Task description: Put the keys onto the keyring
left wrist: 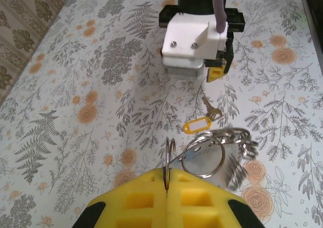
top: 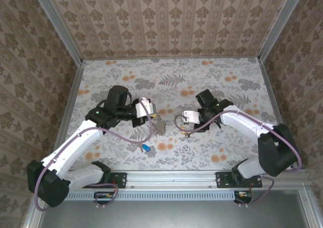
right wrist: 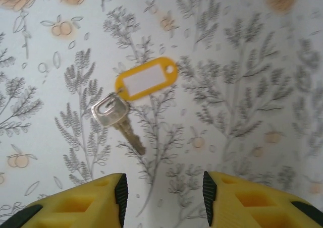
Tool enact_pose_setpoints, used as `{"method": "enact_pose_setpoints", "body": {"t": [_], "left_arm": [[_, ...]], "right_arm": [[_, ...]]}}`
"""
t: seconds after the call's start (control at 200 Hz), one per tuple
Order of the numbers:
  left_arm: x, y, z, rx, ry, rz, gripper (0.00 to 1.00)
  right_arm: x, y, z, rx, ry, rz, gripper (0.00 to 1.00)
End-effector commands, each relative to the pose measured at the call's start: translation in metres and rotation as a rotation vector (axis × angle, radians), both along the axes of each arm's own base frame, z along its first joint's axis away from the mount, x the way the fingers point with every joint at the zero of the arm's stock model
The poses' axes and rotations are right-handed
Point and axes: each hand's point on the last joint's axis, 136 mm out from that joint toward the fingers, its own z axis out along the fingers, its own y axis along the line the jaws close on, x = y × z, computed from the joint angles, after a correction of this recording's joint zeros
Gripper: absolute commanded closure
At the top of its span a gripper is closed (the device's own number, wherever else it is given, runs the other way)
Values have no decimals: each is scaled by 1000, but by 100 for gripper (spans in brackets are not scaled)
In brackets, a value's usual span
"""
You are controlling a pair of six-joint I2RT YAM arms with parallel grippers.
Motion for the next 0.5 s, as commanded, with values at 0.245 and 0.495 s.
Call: {"method": "enact_pose_setpoints", "body": {"t": [0.245, 0.495], "left_arm": [[12, 7, 4, -77, 16, 45, 100], [24, 14, 1, -110, 43, 98, 100]], "right_arm": [[-17, 28, -14, 161, 58, -67, 54], [-14, 33, -37, 114, 107, -106, 57]]}}
